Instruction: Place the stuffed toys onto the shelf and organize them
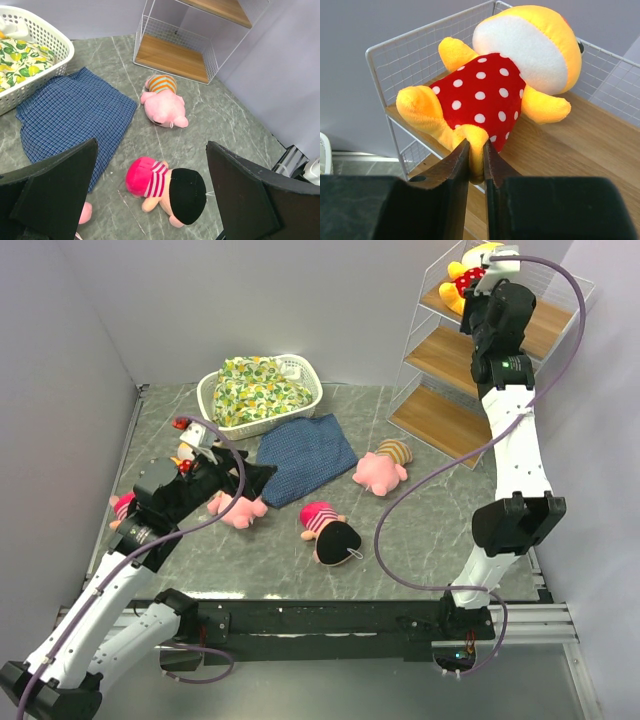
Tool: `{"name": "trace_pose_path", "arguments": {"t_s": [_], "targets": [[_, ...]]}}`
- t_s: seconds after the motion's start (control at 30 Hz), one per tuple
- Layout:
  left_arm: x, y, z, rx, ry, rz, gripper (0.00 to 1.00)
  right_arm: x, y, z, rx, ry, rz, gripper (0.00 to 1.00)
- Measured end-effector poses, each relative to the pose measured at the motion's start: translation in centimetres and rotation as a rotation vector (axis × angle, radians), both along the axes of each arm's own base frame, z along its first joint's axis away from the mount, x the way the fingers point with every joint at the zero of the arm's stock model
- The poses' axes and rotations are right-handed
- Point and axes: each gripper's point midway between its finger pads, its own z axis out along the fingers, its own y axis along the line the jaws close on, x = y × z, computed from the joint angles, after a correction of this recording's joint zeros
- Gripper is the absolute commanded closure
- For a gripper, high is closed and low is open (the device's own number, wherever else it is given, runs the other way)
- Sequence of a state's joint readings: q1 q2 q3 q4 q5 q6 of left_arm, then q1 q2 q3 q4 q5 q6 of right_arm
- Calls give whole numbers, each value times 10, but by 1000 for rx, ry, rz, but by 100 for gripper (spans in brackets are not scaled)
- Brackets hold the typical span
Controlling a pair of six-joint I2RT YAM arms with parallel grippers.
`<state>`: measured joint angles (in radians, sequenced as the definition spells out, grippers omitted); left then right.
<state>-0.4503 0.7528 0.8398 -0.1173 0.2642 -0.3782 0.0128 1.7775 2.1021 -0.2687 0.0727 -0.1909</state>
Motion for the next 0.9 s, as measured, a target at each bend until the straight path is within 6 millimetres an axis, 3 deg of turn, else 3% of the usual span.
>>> {"name": "trace_pose_path", "arguments": {"t_s": [0.5, 0.77, 0.9], "targets": [[4, -1, -5, 10, 13, 2, 4, 10, 0, 12, 40, -58, -8, 37], [6, 2, -5, 17, 8, 23, 4, 6, -3, 21, 48, -80, -26, 13], [8, 3, -5, 21, 5, 34, 4, -3, -9, 27, 53, -83, -57, 8]]}}
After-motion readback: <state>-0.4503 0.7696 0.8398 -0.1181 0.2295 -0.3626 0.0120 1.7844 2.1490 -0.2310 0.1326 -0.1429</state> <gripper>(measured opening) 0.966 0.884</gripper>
